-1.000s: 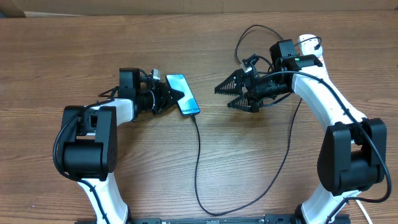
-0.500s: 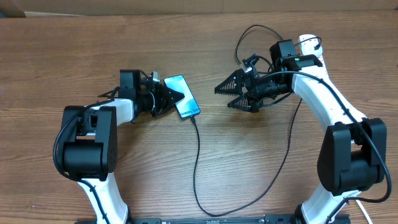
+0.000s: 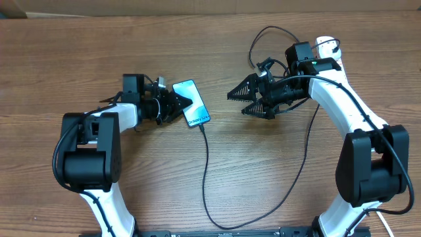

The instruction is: Plug charger to phone and switch on socket

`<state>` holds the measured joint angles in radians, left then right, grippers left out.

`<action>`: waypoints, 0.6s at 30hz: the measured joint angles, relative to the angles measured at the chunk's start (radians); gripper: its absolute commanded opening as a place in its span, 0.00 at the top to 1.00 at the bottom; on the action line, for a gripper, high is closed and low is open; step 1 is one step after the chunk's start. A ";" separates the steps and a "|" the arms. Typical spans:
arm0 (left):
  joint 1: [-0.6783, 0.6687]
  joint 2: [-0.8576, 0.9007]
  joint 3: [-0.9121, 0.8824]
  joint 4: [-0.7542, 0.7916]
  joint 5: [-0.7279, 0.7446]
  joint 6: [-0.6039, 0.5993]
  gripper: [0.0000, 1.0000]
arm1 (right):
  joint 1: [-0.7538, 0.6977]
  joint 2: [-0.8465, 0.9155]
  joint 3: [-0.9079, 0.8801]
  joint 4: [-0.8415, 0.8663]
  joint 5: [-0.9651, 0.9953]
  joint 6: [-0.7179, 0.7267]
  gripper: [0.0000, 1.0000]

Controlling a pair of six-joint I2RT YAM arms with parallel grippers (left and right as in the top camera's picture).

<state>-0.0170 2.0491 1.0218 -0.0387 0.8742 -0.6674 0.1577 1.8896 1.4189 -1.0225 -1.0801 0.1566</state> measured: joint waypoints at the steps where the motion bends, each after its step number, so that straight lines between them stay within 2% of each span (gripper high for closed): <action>1: 0.007 -0.002 0.000 -0.011 0.002 0.008 0.64 | 0.000 0.000 0.000 -0.001 0.002 0.000 0.03; 18: 0.044 -0.027 0.032 -0.174 -0.053 0.076 0.63 | 0.000 0.000 0.000 -0.003 0.012 0.000 0.03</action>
<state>0.0273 2.0224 1.0542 -0.2123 0.8215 -0.5919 0.1577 1.8896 1.4189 -1.0256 -1.0683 0.1566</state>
